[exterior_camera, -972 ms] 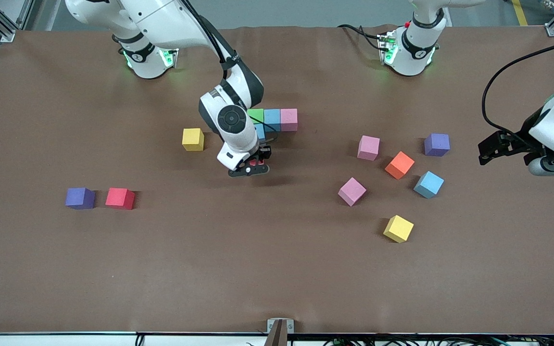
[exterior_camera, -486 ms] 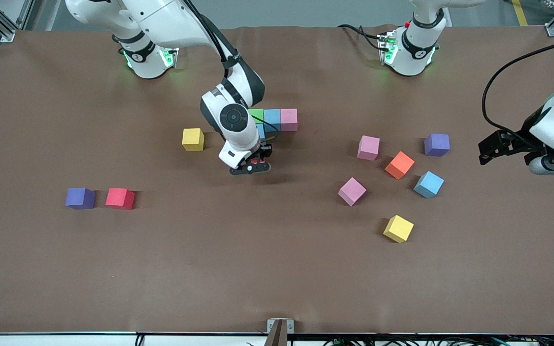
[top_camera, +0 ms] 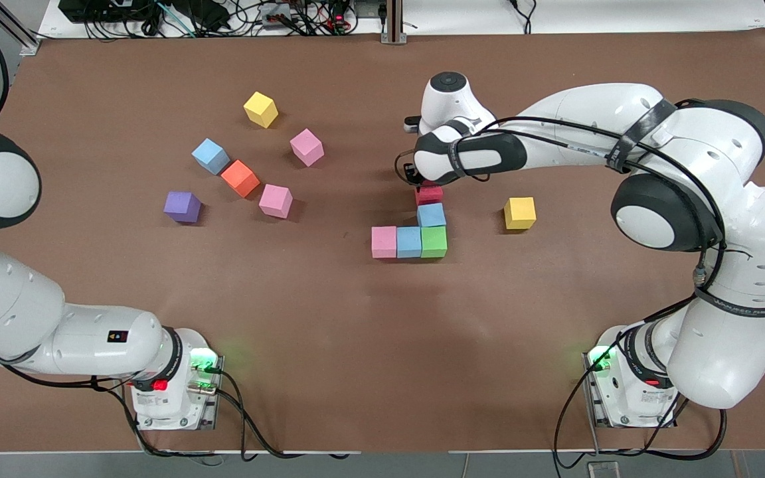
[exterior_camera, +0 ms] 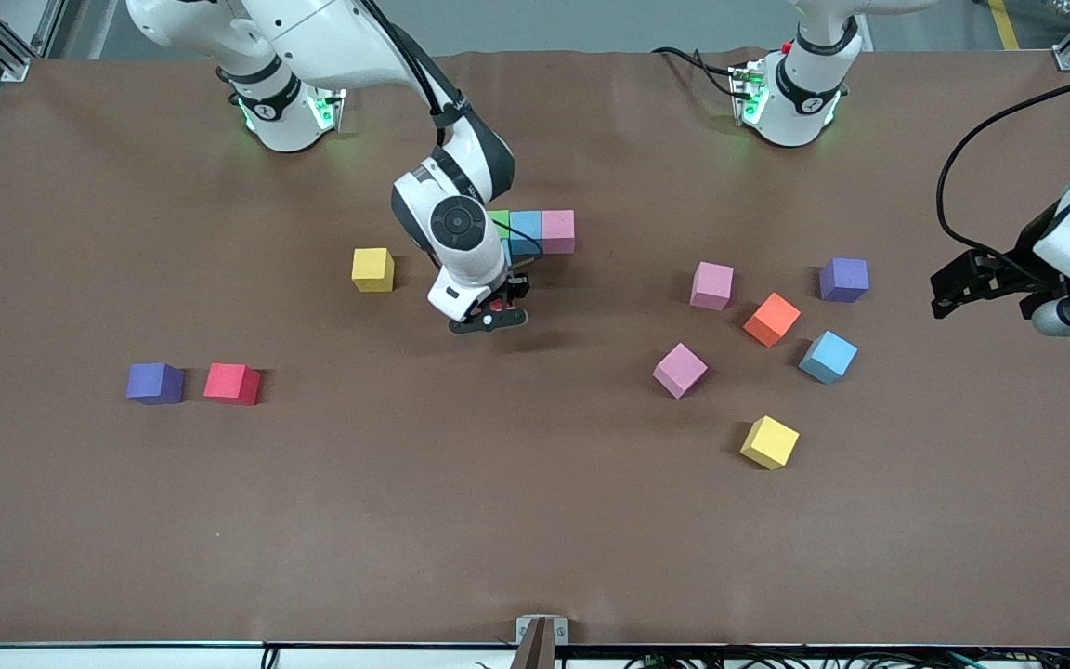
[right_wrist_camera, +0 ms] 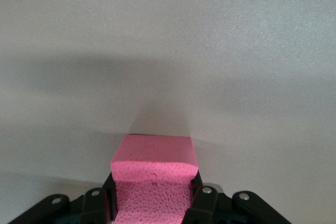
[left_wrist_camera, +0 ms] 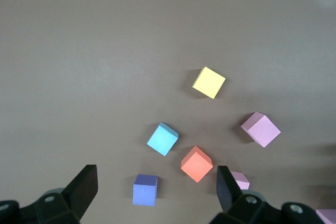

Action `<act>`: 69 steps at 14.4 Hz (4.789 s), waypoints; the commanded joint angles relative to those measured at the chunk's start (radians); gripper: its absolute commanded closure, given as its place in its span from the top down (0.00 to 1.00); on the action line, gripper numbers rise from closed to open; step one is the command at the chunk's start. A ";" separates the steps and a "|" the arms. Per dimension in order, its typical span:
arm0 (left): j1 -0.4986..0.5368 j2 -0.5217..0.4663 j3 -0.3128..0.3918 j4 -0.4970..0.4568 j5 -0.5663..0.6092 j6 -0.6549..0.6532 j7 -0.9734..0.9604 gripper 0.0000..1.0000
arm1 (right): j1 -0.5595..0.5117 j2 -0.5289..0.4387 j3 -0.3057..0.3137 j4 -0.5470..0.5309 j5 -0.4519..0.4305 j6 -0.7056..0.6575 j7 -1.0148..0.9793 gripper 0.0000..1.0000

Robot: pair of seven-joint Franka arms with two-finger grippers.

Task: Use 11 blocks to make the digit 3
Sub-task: 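Hold the red cube beside the blue cube and lower it, then open the right gripper and reach yellow while the left gripper reaches pink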

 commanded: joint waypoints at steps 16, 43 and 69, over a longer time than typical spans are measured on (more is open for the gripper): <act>0.009 -0.008 0.001 0.006 -0.003 -0.012 0.015 1.00 | -0.004 -0.032 -0.002 -0.047 0.006 0.011 -0.005 0.46; 0.006 0.007 -0.002 0.008 -0.013 -0.008 -0.002 1.00 | -0.006 -0.035 -0.002 -0.064 0.001 0.020 -0.027 0.46; 0.011 -0.024 0.006 0.008 -0.010 -0.009 0.006 1.00 | -0.128 -0.144 -0.037 0.170 0.000 -0.362 -0.019 1.00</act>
